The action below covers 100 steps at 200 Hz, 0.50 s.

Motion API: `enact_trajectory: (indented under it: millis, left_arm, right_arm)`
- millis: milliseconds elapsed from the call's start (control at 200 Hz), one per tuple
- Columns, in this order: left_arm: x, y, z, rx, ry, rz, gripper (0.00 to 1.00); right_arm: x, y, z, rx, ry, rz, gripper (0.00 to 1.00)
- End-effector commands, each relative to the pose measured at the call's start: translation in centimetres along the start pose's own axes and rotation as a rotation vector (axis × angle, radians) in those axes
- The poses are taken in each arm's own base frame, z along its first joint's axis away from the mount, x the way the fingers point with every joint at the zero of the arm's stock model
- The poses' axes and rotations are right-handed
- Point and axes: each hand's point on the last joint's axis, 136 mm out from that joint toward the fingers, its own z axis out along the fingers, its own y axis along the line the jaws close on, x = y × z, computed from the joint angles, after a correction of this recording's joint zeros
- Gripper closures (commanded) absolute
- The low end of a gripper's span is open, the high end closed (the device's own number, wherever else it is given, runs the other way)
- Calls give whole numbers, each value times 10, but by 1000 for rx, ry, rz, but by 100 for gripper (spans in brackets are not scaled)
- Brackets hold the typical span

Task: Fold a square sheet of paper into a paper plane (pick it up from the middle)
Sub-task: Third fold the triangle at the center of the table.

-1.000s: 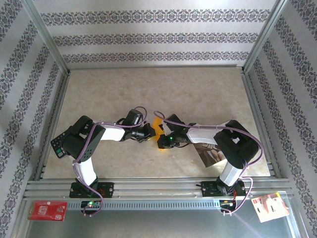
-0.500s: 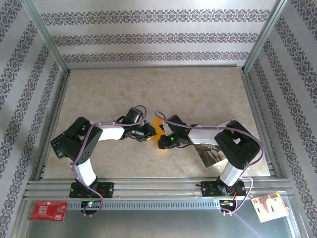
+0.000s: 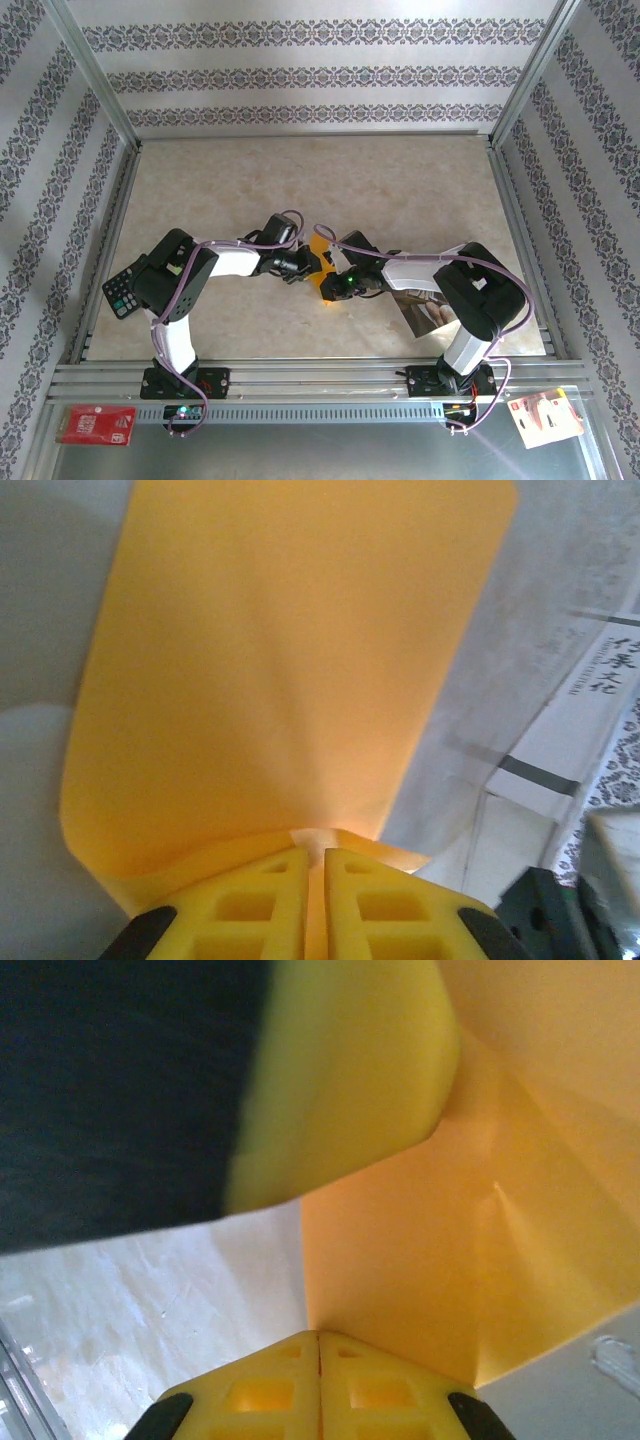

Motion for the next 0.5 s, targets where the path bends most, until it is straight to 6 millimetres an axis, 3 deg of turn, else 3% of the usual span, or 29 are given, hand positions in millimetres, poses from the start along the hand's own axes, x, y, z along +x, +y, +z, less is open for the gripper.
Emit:
enact_trajectory:
  millis: [0,180,495]
  left_arm:
    - [5,18,6,-79,22,-13,89]
    - [9,38,6,-148,22,-10,92]
    - [15,55,10,-182,32,-23,92]
  right_arm:
    - [30,-31,0,101,96,43,92]
    - [19,-22,-5,75,84,23,90]
    - [-4,18,-13,-30,25,12,87]
